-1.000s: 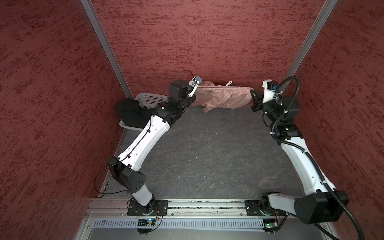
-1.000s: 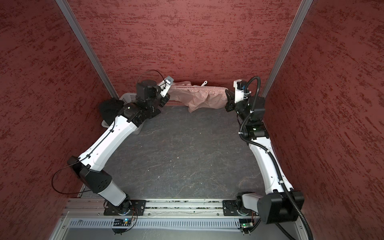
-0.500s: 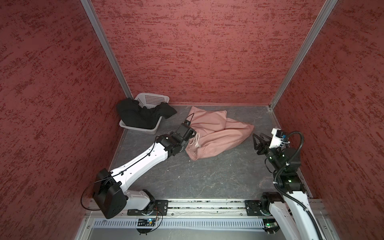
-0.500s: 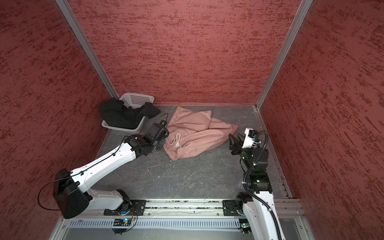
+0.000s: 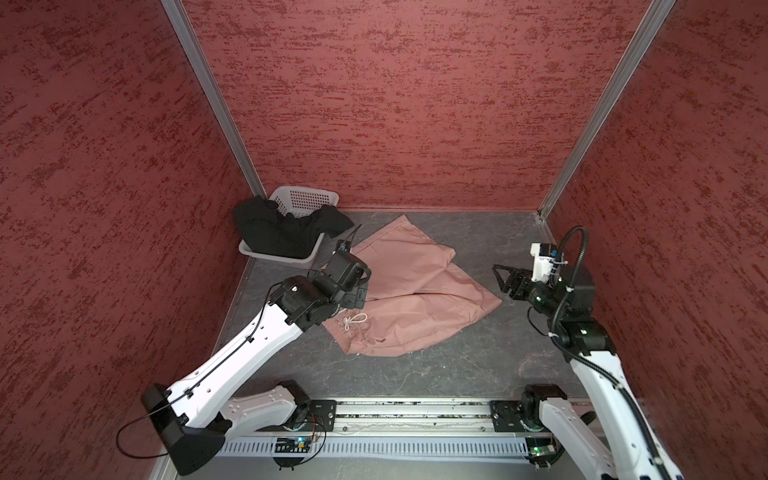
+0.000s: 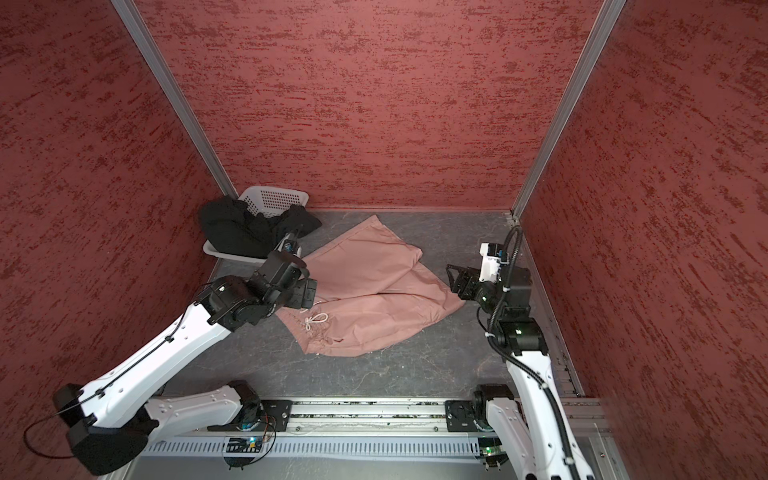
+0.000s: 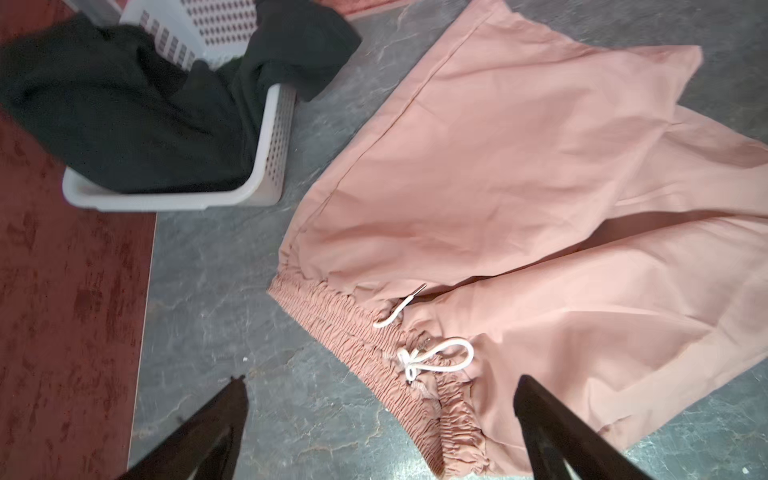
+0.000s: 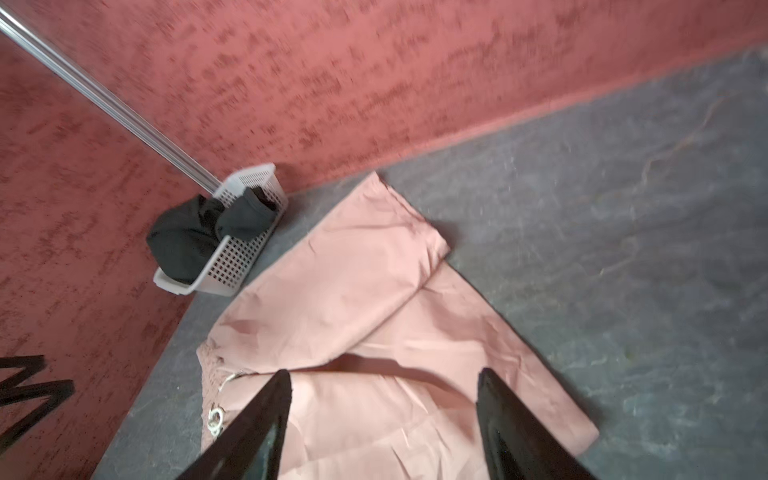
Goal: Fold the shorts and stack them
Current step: 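Move both grippers over the flattened shorts toward the waistband and leg edges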
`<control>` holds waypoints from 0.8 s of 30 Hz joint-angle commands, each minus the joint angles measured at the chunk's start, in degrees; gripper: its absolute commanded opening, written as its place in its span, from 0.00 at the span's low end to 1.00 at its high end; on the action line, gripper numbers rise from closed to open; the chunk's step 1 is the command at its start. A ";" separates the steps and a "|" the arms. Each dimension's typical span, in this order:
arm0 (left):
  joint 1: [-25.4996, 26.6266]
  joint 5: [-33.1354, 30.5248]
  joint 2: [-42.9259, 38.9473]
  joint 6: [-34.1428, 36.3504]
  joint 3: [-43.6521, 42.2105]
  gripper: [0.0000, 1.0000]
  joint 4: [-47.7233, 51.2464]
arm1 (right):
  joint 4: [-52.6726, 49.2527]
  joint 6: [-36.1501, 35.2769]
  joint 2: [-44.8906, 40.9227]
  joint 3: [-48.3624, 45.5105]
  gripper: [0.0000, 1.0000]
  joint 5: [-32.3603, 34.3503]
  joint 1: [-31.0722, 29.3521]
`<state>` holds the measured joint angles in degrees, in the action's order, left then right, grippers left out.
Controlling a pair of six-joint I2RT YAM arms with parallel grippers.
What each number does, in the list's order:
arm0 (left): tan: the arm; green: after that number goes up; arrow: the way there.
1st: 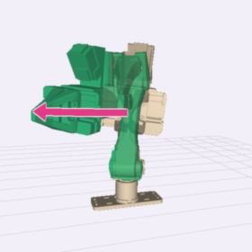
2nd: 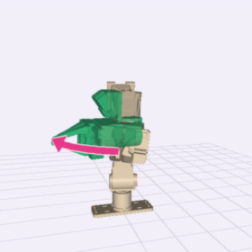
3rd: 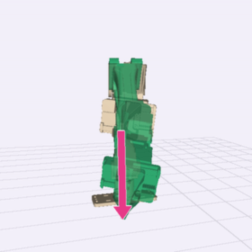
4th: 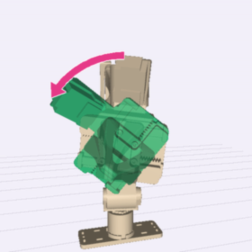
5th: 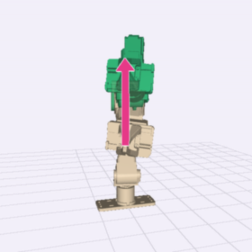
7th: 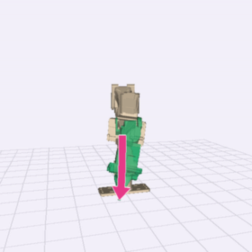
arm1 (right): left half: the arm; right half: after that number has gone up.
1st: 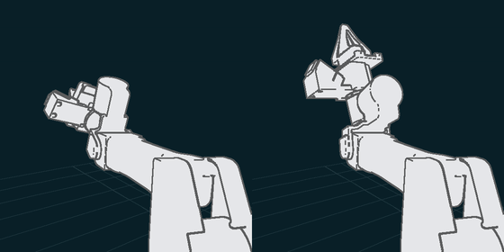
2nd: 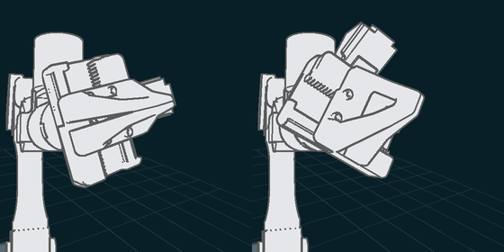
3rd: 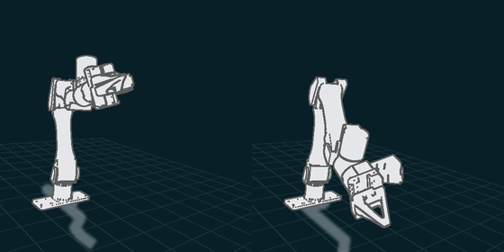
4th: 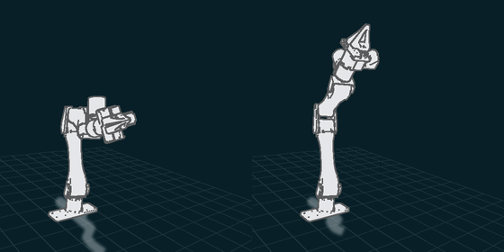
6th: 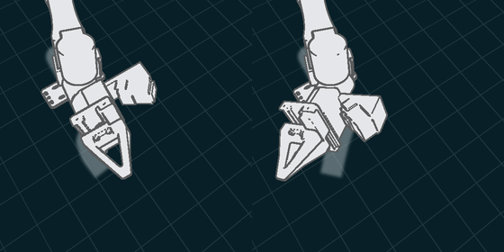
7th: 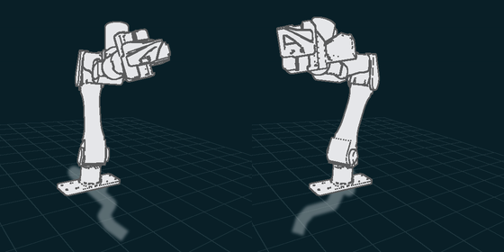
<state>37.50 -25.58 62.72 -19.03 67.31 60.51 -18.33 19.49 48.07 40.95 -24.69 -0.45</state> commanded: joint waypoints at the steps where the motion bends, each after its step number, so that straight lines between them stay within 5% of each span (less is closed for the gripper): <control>1: -4.71 9.79 -0.33 -4.45 -6.26 0.99 -5.31 | -2.57 -2.50 7.47 4.67 0.73 -0.73 -1.35; 5: -8.73 15.73 -2.59 -10.67 -14.60 0.99 -12.73 | -5.12 -5.67 23.00 12.30 0.73 0.96 -3.29; 10: -11.76 20.14 -3.58 -15.13 -24.67 0.99 -25.02 | -1.77 -4.32 31.11 13.25 0.74 6.30 -3.73; 17: -15.78 24.54 -0.13 -13.08 -24.34 0.99 -31.84 | 4.09 -3.62 42.77 15.93 0.52 1.22 -10.94; 24: -17.35 22.11 -1.14 -11.08 -25.25 0.99 -33.47 | 8.86 -1.61 49.19 13.88 0.46 2.38 -13.32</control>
<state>21.37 -3.03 62.08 -31.46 41.82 29.65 -13.56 16.73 95.81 55.44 -22.68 -13.80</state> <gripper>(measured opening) 0.994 0.466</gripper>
